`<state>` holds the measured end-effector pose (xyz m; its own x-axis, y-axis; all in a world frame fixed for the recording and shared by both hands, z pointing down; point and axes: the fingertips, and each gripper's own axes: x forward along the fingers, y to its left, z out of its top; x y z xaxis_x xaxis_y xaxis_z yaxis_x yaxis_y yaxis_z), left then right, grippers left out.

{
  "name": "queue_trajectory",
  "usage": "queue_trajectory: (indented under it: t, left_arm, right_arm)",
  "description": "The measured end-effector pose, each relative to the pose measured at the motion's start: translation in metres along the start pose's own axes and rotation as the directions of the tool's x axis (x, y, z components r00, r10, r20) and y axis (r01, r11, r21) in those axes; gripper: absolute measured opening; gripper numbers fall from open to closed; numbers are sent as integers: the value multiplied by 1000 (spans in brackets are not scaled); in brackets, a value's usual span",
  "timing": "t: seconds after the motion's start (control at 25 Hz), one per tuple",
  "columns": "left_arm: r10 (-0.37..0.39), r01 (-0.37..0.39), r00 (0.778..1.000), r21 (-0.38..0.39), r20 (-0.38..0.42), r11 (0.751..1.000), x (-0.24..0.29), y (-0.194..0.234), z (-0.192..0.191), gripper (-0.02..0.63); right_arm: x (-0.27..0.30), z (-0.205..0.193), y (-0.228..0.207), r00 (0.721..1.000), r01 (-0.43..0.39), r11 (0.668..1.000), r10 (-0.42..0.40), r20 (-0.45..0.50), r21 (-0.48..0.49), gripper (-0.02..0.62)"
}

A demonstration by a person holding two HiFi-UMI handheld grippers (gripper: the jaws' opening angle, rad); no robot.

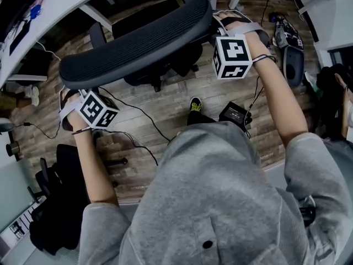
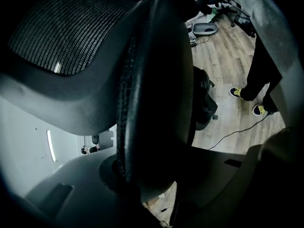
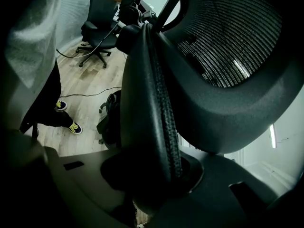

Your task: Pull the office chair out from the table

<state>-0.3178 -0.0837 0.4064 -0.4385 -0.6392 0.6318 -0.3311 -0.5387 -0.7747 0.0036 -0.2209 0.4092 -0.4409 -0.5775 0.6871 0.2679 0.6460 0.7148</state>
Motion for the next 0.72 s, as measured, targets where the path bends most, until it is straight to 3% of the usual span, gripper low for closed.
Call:
queue_trajectory:
  t: [0.72]
  left_arm:
    - [-3, 2, 999, 26, 40, 1000, -56, -41, -14, 164]
  right_arm:
    - [-63, 13, 58, 1000, 7, 999, -6, -27, 35, 120]
